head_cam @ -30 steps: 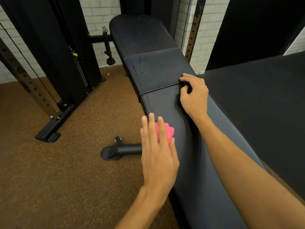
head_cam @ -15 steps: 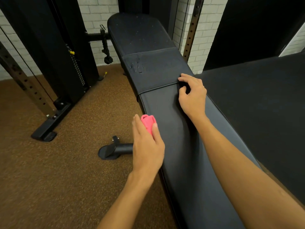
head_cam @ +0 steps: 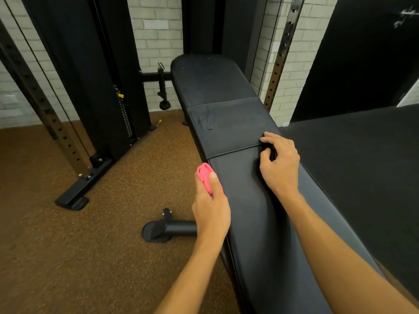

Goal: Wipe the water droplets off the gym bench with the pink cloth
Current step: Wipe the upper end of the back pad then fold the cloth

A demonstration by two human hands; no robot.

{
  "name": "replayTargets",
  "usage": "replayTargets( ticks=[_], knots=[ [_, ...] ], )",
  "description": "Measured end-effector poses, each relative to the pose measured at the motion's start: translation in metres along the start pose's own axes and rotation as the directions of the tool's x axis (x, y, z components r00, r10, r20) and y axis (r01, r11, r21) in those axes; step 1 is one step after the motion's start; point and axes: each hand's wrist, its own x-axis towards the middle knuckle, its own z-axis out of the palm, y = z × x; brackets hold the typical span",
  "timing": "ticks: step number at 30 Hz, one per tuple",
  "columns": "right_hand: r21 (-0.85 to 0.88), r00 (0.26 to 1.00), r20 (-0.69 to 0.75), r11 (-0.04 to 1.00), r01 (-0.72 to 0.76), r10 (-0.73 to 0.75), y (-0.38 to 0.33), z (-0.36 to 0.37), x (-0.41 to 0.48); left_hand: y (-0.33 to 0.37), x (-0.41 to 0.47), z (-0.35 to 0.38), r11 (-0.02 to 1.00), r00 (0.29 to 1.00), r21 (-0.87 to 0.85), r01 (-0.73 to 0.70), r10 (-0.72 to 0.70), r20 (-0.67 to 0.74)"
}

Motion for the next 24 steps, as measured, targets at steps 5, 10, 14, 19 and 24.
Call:
replayTargets(
  ticks=[5,10,14,19,24],
  knots=[
    [-0.171,0.990,0.108,0.980,0.106,-0.089,-0.006,0.000,0.000,0.019,0.028,0.007,0.989,0.996,-0.130,0.065,-0.073,-0.060],
    [-0.158,0.988,0.134,0.982,0.102,-0.081,-0.006,0.001,0.001,0.036,0.064,0.010,0.979,0.990,-0.186,0.079,-0.098,-0.097],
    [-0.194,0.983,0.171,0.975,0.105,-0.072,-0.010,0.000,0.004,0.037,0.080,0.010,0.987,0.995,-0.153,0.055,-0.067,-0.075],
    [-0.367,0.930,0.366,0.922,0.120,0.024,-0.016,0.010,0.019,0.023,0.067,0.012,0.998,0.998,-0.069,0.006,-0.010,-0.055],
    [-0.414,0.915,0.399,0.902,0.125,0.057,-0.017,0.017,0.029,0.050,0.101,0.008,0.998,0.997,-0.057,0.039,-0.042,-0.060]
  ],
)
